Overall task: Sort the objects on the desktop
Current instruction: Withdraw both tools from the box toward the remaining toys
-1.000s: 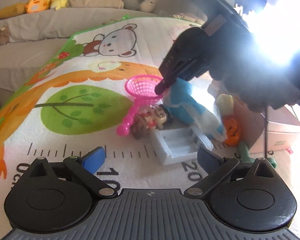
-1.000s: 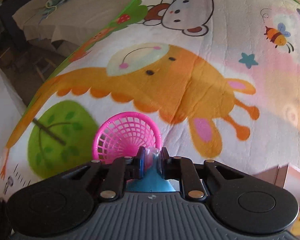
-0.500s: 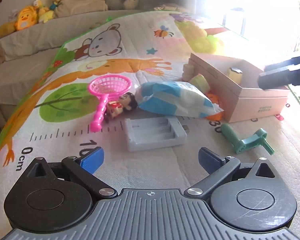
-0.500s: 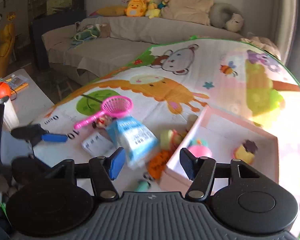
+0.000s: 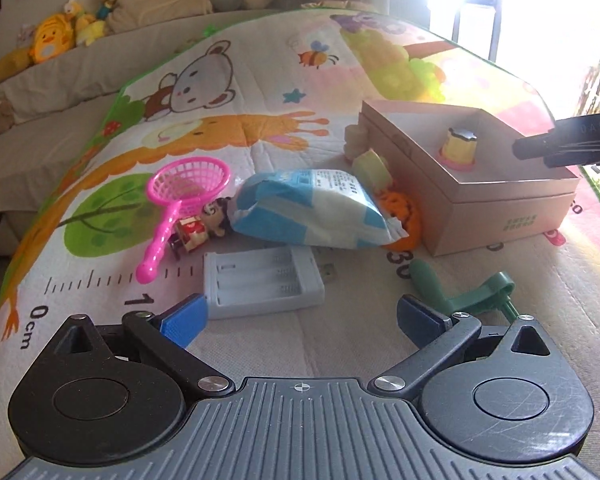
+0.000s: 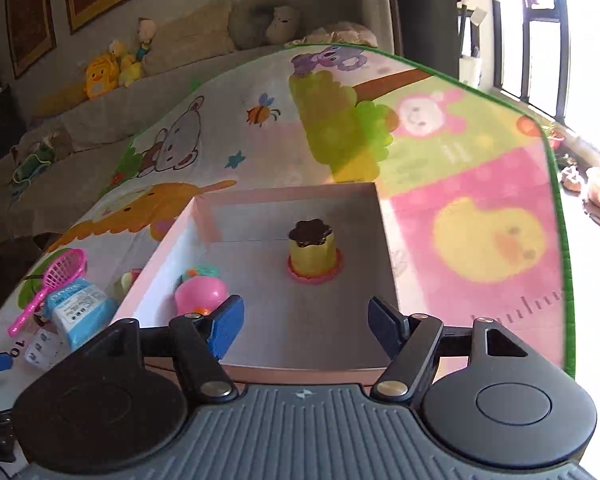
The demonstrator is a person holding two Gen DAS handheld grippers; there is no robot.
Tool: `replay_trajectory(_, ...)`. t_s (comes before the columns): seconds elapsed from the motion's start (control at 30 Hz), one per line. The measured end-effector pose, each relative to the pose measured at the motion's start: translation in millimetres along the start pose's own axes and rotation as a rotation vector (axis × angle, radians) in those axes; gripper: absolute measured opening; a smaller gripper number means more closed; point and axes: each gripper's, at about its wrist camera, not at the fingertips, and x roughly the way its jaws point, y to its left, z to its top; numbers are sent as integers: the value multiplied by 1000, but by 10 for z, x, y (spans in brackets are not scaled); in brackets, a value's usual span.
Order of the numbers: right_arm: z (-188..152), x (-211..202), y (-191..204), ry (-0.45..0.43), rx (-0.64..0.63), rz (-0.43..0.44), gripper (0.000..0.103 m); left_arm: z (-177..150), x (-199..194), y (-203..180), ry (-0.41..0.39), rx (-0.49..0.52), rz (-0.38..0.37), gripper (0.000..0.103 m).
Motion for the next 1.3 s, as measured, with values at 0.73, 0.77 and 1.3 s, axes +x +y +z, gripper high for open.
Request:
replay_trajectory(0.73,-133,73,-65,-6,168,-86,87,-60,-99,99,-102,20,22,103)
replay_trajectory(0.77,-120,126,-26,-6,169,-51,87,-64,-117,125,-100,15,31,103)
replay_trajectory(1.3,-1035,-164,1273,56,-299,86,91,-110,-32,218,-7,-30,133,103)
